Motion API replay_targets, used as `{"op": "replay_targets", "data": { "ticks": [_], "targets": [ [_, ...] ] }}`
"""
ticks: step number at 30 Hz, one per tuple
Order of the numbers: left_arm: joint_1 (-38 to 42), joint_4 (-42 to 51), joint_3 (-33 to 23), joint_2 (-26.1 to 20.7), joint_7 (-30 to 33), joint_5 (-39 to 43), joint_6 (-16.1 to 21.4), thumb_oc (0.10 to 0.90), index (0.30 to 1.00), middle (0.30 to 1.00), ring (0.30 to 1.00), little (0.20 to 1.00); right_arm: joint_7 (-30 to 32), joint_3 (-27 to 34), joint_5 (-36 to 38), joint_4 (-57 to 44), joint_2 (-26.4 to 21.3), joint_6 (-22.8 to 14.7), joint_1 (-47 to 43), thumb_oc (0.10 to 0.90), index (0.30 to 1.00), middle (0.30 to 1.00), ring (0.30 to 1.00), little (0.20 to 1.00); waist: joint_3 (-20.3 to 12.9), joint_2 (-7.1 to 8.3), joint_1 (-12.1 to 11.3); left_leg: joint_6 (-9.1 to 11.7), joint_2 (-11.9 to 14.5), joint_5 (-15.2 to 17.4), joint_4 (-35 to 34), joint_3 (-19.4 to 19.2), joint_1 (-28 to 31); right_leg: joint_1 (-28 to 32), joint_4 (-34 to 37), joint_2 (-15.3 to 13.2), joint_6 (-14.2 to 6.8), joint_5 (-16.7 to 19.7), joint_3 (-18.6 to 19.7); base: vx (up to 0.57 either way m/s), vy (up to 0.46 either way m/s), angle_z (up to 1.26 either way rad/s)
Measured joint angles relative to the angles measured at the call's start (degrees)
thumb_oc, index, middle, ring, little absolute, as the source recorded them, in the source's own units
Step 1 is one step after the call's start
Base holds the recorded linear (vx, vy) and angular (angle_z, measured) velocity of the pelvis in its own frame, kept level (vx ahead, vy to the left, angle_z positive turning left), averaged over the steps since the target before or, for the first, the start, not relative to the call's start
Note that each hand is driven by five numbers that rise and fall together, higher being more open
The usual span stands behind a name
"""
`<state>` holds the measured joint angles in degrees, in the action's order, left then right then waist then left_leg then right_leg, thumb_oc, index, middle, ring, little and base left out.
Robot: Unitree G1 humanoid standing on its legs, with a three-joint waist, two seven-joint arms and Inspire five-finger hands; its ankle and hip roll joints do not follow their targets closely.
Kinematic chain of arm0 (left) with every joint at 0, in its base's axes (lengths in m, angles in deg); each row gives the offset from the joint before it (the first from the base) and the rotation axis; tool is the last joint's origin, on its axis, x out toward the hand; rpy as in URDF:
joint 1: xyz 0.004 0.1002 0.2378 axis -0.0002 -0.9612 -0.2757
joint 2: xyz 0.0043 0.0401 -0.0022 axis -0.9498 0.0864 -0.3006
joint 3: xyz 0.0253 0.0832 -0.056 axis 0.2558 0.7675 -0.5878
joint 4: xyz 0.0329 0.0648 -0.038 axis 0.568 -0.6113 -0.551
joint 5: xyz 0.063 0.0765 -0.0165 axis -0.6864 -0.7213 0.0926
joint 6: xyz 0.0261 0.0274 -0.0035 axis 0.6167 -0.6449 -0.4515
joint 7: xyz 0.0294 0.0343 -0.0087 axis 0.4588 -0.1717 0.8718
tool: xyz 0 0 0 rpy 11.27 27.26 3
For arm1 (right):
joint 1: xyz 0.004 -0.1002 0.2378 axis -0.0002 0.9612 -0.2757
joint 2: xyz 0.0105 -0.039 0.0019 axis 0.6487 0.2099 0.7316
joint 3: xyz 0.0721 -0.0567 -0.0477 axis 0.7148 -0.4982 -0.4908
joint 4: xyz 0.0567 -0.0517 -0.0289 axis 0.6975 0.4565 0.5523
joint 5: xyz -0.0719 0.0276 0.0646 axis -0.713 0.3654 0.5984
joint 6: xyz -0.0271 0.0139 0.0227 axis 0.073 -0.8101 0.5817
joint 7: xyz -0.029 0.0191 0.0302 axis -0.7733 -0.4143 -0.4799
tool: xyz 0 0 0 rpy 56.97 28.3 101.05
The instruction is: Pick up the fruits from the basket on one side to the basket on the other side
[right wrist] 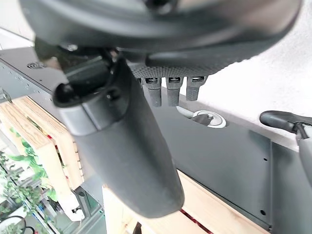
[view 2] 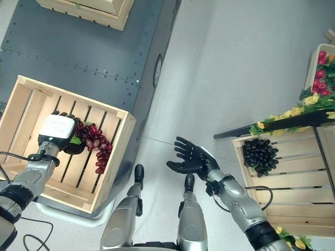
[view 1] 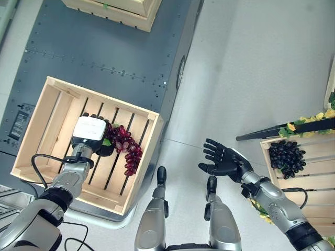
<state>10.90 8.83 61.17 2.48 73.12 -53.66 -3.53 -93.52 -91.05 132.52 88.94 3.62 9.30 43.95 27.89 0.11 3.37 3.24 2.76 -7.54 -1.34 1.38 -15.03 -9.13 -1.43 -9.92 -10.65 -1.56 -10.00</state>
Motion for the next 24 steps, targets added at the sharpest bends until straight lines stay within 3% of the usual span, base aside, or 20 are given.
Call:
{"op": "replay_targets", "data": {
  "ticks": [5, 17, 24],
  "targets": [
    [0.0, 0.0, 0.0, 0.7, 0.4, 0.0, -1.9, 0.8, 0.9, 0.9, 0.9, 0.9, 0.7, 0.0, 0.0, 0.0, 0.0, 0.0, -0.3, 0.8, 0.9, 0.9, 0.9, 0.9, 0.0, 0.05, 0.3, 0.0, 0.0, -0.1, 0.0, 0.0, 0.0, 0.1, 0.0, 0.0, 0.0, 0.0, -0.1, 0.0, 0.0, 0.0],
    [1.2, -1.2, 0.7, 1.0, -0.4, -3.3, -0.3, 0.8, 0.9, 0.9, 0.9, 0.9, 1.7, -0.7, 0.0, 0.1, 0.0, 0.0, -0.6, 0.8, 0.9, 0.9, 0.9, 0.9, 0.0, 0.14, 0.5, -0.1, 0.0, -0.3, -0.2, 0.0, 0.0, 0.1, 0.0, 0.0, 0.0, 0.1, -0.2, 0.0, 0.0, 0.0],
    [2.2, -1.2, 2.2, 0.9, -1.4, -9.1, 0.1, 0.8, 0.9, 0.9, 0.9, 0.9, 1.8, -0.9, 0.0, 0.1, 0.0, 0.0, -0.8, 0.8, 0.9, 0.9, 0.9, 0.9, 0.0, 0.19, 0.5, -0.1, 0.0, -0.3, -0.2, -0.1, 0.0, 0.1, 0.0, 0.0, 0.0, 0.1, -0.2, 0.0, 0.0, 0.0]
  ]
}}
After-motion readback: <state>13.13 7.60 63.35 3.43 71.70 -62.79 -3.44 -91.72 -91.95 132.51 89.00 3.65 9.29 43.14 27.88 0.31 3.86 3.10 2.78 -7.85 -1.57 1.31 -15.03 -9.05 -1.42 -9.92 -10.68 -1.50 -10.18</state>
